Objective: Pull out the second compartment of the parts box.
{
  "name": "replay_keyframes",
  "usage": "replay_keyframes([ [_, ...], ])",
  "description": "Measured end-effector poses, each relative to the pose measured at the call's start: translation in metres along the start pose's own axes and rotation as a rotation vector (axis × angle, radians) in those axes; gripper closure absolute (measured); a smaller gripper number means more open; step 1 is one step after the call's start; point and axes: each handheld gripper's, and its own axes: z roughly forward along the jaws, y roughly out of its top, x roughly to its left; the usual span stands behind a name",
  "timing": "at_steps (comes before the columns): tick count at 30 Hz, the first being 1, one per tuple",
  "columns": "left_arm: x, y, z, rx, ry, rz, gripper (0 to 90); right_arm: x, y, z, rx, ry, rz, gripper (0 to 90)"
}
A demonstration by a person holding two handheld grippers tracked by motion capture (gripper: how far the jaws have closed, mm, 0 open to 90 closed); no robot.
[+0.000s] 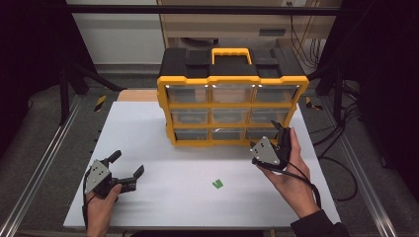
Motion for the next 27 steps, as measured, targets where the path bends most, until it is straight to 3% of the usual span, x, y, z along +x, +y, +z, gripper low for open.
replay_keyframes([
  [4, 0.000, 0.000, 0.000, 0.001, -0.001, 0.001, 0.9, -0.007, 0.018, 0.001, -0.002, -0.045, -0.059, 12.3],
  [27, -0.001, 0.000, 0.000, 0.004, -0.003, 0.003, 0.9, -0.031, 0.060, 0.002, -0.031, -0.180, -0.180, 22.8],
])
